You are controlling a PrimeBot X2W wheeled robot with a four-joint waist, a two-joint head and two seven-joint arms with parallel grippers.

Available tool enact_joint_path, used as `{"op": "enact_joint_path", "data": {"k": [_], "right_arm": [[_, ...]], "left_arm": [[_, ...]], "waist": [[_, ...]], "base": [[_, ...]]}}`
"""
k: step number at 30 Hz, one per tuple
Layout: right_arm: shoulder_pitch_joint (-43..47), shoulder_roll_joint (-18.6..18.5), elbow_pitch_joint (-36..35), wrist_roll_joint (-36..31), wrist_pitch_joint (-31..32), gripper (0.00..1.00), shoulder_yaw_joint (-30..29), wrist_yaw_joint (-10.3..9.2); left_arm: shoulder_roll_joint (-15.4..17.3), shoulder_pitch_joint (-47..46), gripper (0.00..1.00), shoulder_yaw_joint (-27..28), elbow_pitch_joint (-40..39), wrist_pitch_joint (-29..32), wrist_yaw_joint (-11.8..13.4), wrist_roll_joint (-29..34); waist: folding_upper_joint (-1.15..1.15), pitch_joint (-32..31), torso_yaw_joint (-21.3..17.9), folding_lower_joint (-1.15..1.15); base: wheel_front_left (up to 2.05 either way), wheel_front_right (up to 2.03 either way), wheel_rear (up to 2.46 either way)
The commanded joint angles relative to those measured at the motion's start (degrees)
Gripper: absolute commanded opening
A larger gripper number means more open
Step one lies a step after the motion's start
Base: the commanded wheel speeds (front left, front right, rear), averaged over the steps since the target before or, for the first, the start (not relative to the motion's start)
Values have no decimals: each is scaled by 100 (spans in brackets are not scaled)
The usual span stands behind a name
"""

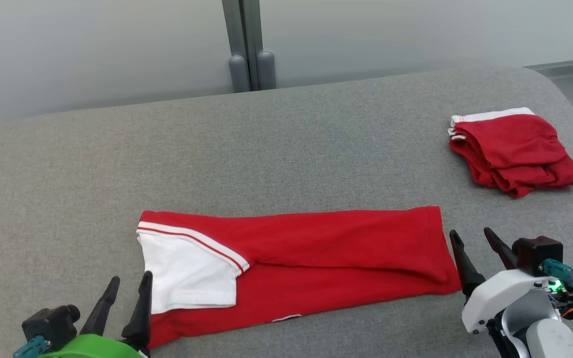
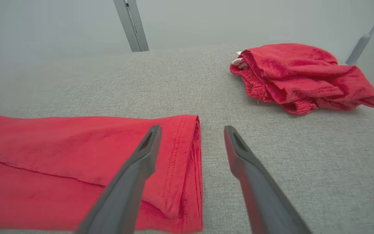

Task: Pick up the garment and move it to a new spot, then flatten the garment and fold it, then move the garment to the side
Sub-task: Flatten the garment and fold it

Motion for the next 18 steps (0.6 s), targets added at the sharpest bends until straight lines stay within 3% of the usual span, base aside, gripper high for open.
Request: {"op": "enact_joint_path", "data": {"k": [1,9,18], "right_arm": [[82,20,-10,-69,2,100,-42,-8],[-141,61,634,-238,143,100,-63,-8],[-688,71,1964,-609,-14,100,-294,-8]], "left_arm": [[-131,130,100,168,-88,-22,48,228],[-833,360,100,788,-249,-21,13,1088],[-1115,226,100,980,-61,-22,-158,1531]], "waist": [[0,-96,75,1],[0,-109,271,1],[0,59,517,1]], "base": [[0,0,0],[0,0,0],[0,0,0]]}}
